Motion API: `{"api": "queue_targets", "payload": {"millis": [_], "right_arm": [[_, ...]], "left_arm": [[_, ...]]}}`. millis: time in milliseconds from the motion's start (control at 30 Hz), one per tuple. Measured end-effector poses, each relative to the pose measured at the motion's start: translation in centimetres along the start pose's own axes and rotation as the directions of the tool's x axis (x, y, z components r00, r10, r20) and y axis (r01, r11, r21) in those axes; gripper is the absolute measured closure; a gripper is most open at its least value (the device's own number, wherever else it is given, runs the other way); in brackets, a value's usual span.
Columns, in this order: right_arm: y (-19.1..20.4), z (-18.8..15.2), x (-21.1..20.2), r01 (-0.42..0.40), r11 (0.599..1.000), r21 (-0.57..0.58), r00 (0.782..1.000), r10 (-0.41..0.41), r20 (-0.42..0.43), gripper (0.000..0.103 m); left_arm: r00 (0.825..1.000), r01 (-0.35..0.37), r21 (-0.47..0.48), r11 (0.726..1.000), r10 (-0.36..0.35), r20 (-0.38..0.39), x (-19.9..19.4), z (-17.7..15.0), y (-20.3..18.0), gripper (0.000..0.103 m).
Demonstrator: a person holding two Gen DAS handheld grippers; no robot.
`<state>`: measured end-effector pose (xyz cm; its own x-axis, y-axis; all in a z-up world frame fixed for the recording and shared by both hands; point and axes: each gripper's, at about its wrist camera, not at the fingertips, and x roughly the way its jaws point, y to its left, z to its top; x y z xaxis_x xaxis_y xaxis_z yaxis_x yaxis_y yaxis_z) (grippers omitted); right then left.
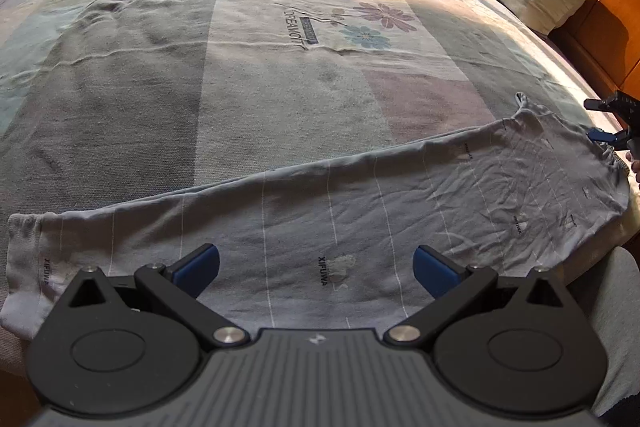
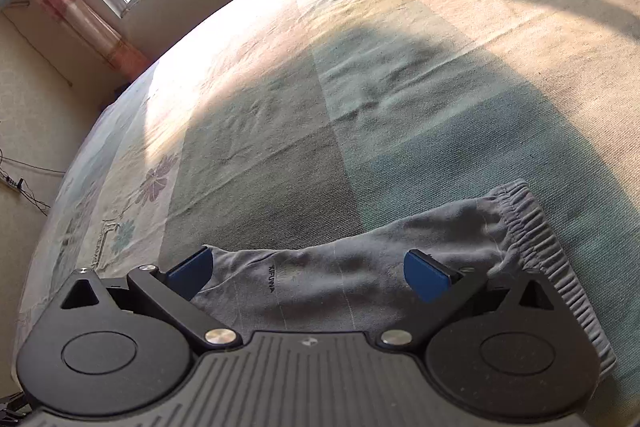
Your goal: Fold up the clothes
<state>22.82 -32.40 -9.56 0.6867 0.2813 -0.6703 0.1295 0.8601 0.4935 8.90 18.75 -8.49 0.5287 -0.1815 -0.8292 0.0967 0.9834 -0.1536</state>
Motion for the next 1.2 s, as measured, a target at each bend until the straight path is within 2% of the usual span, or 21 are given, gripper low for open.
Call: {"api": "queue_targets", "payload": {"millis": [133,233,367,433,533,600,767,867,933,1033,1067,1167,1200], "right_arm": [[-0.3,0.0,2.0,0.066,0.996,-0.052,0.998,-0.066,-0.002,0.0],[-0.2,0.4,2.2,0.079,0.993,-0.087,0.997,-0.078,0.007,0.0],[1.1,0.1,0.7,0.109,0.992,-0.067,0.994,-0.109,0.007,0.0],[3.2,-1.7,-0.4,0.034,0.994,-0.1,0.999,-0.036,-0.018,0.0],[7.2,-5.9,-1.0,-0.047,0.985,-0.163,0.994,0.031,-0.101,0.0],[10.0,-8.8,-0.8,-0.052,0.97,-0.237,0.992,0.024,-0.123,0.0],[16.7,-15.3,-0.1,-0.072,0.916,-0.395,0.989,0.016,-0.144,0.0],[18.6,-17.3,0.9,-0.056,0.907,-0.418,0.99,-0.003,-0.139,0.0],[19.7,-18.5,1.4,-0.036,0.899,-0.436,0.991,-0.024,-0.132,0.0],[20.2,-19.4,1.5,-0.012,0.878,-0.479,0.993,-0.048,-0.112,0.0],[20.2,-19.5,1.5,-0.012,0.87,-0.494,0.993,-0.05,-0.111,0.0],[20.0,-19.8,1.4,-0.007,0.86,-0.51,0.993,-0.053,-0.103,0.0],[20.1,-19.9,1.4,0.0,0.858,-0.514,0.994,-0.057,-0.097,0.0]], "left_arm": [[0.999,0.03,-0.057,0.998,-0.032,-0.029,1.5,-1.1,1.2,0.001],[0.999,0.043,-0.054,0.998,-0.043,0.015,1.5,-1.8,1.4,0.001],[0.997,0.06,-0.063,0.996,-0.058,0.045,1.3,-2.3,1.7,0.001],[0.995,0.07,-0.064,0.995,-0.066,0.071,1.1,-2.7,1.8,0.001],[0.987,0.089,-0.083,0.993,-0.077,0.139,0.9,-3.6,2.1,0.001],[0.983,0.09,-0.082,0.993,-0.075,0.166,0.8,-4.0,2.0,0.001],[0.983,0.069,-0.077,0.995,-0.055,0.176,0.7,-4.2,1.6,0.001],[0.981,0.045,-0.099,0.994,-0.026,0.191,0.0,-4.4,1.9,0.001],[0.969,-0.004,-0.12,0.993,0.033,0.245,-1.2,-5.0,2.6,0.001],[0.955,-0.039,-0.242,0.97,0.108,0.277,-2.3,-6.3,5.4,0.001],[0.96,-0.033,-0.279,0.96,0.108,0.258,-2.1,-6.9,6.5,0.001],[0.955,0.002,-0.287,0.958,0.083,0.286,-3.0,-8.1,7.7,0.001],[0.949,-0.001,-0.305,0.952,0.097,0.299,-3.6,-8.5,7.9,0.001]]}}
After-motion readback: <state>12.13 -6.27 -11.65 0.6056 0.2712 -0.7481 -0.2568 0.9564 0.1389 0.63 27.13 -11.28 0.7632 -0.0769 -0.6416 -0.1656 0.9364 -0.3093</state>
